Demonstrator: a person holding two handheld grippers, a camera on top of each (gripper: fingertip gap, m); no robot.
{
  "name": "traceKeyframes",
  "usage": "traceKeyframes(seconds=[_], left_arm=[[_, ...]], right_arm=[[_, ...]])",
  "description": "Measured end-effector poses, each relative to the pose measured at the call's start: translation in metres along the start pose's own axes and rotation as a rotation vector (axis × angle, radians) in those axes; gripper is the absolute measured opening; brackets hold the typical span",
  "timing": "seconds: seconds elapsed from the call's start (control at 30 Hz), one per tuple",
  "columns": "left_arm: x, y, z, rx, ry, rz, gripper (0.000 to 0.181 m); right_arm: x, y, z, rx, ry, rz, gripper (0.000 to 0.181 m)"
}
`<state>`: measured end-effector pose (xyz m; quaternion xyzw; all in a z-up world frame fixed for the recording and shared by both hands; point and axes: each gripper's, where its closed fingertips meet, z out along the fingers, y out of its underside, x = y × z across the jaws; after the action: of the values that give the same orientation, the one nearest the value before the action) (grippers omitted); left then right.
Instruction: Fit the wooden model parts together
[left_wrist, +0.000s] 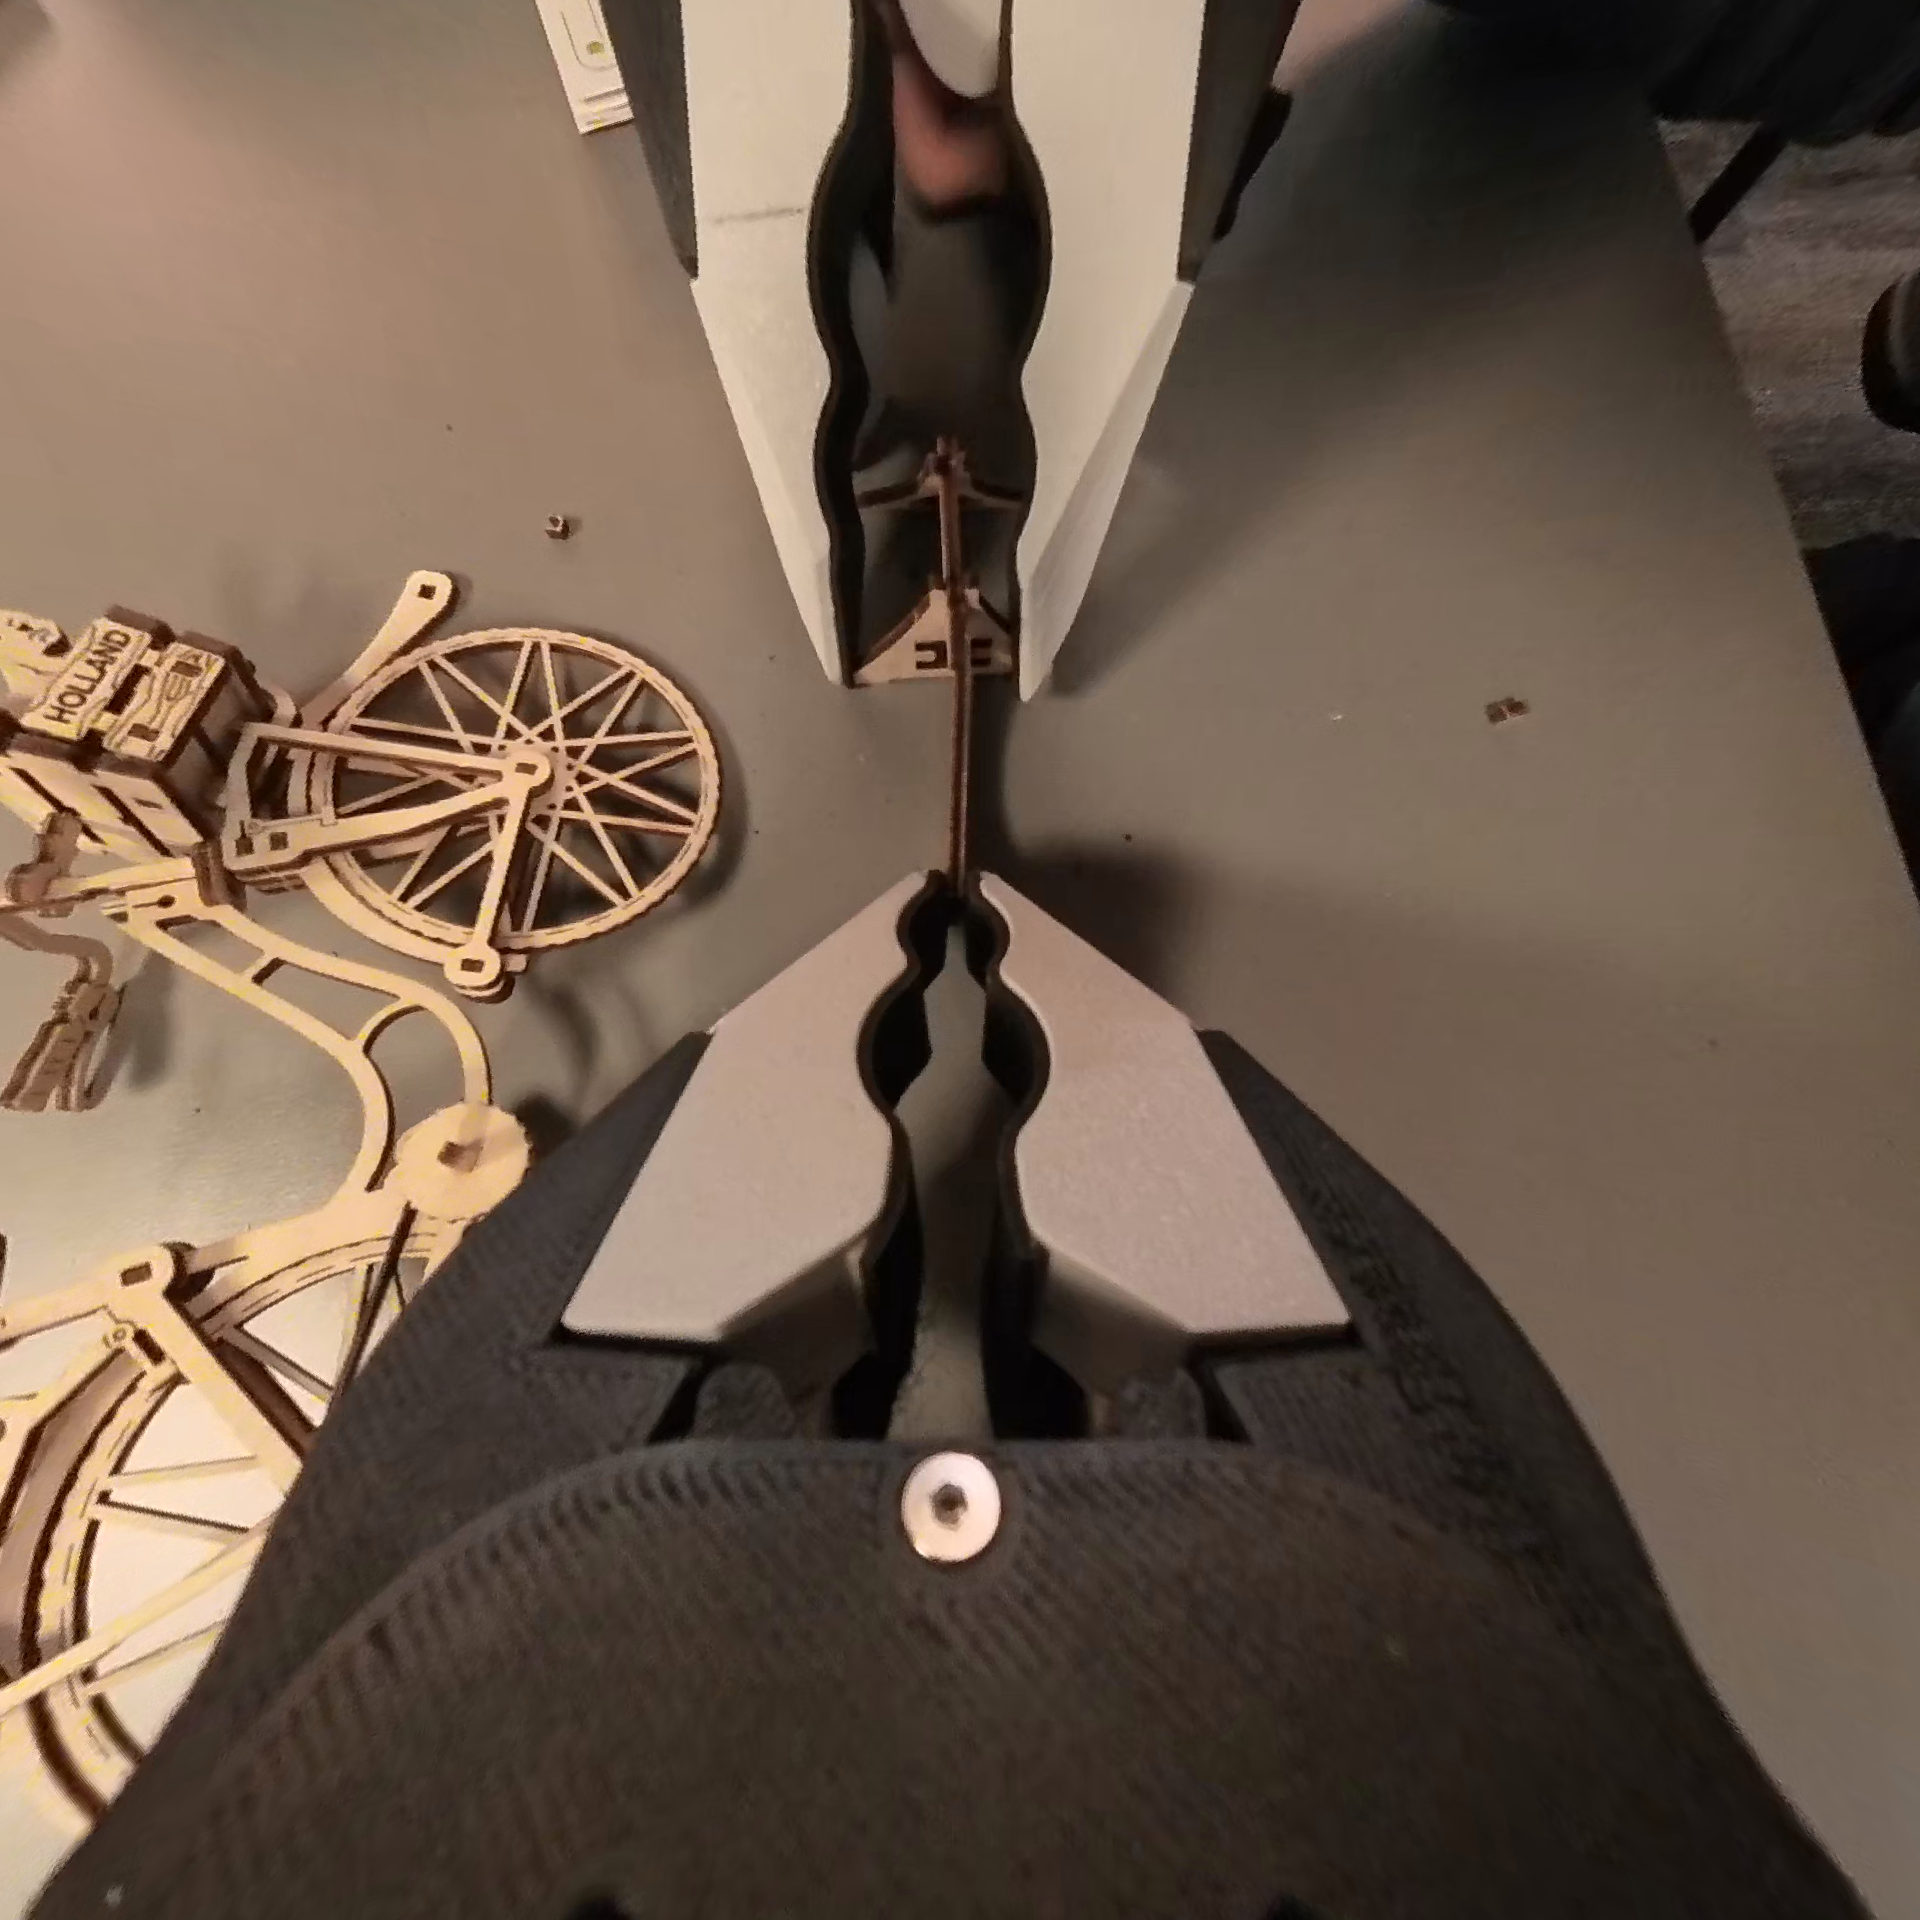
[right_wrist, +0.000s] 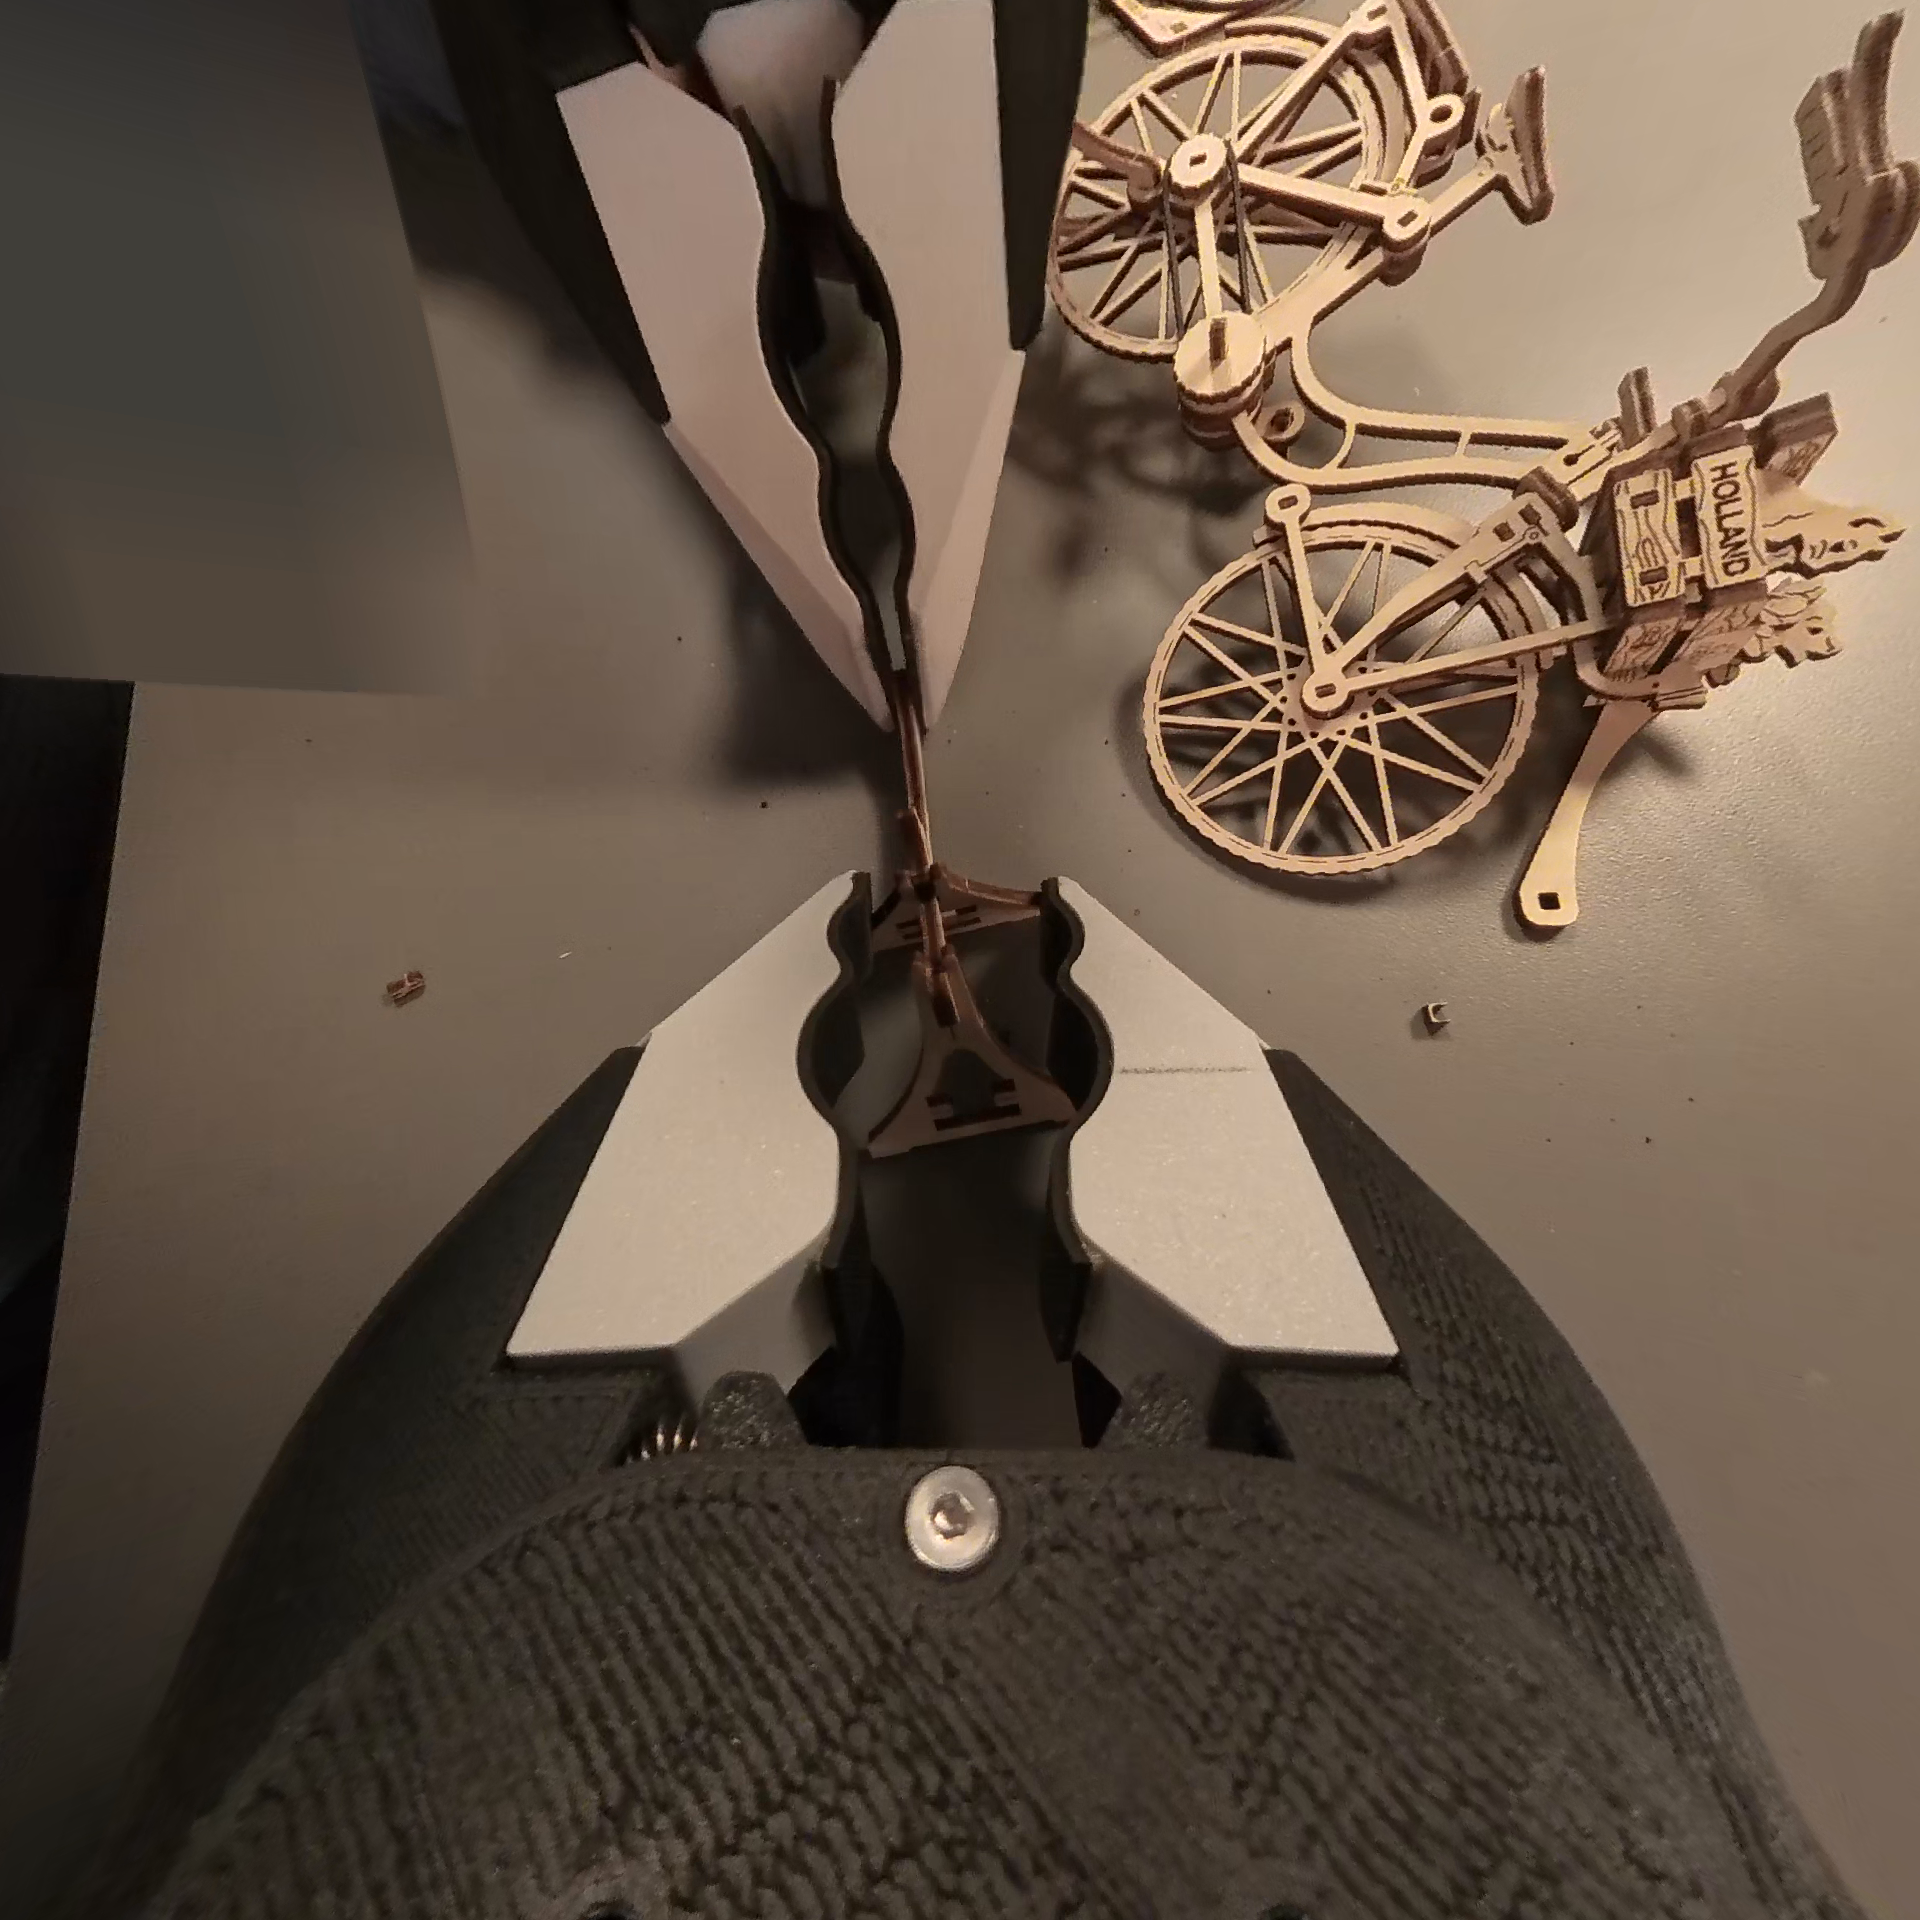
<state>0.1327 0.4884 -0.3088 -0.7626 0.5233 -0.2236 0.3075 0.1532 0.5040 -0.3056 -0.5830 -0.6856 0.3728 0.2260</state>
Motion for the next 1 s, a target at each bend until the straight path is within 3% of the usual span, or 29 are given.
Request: traceKeyframes(seconds=[0.47, 0.67, 0.73, 0.83, 1.0], left_arm=[[0.001, -0.003, -0.002, -0.055, -0.056, -0.095, 0.001], [-0.002, -0.009, -0.004, -0.016, -0.040, -0.124, 0.001], [0.002, -0.024, -0.003, 0.055, -0.007, -0.160, 0.001], [0.004, -0.020, 0.005, -0.024, -0.065, -0.039, 0.001], [0.002, -0.019, 0.007, -0.011, -0.078, -0.024, 0.002]], right_arm=[[0.002, 0.000, 0.000, 0.001, 0.022, -0.001, 0.030], [0.003, 0.000, 0.000, 0.000, 0.027, 0.000, 0.030], [-0.001, -0.002, 0.003, 0.001, 0.013, -0.009, 0.030], [-0.005, -0.005, 0.008, -0.004, 0.013, -0.041, 0.031], [-0.003, -0.005, 0.007, -0.002, 0.023, -0.032, 0.031]])
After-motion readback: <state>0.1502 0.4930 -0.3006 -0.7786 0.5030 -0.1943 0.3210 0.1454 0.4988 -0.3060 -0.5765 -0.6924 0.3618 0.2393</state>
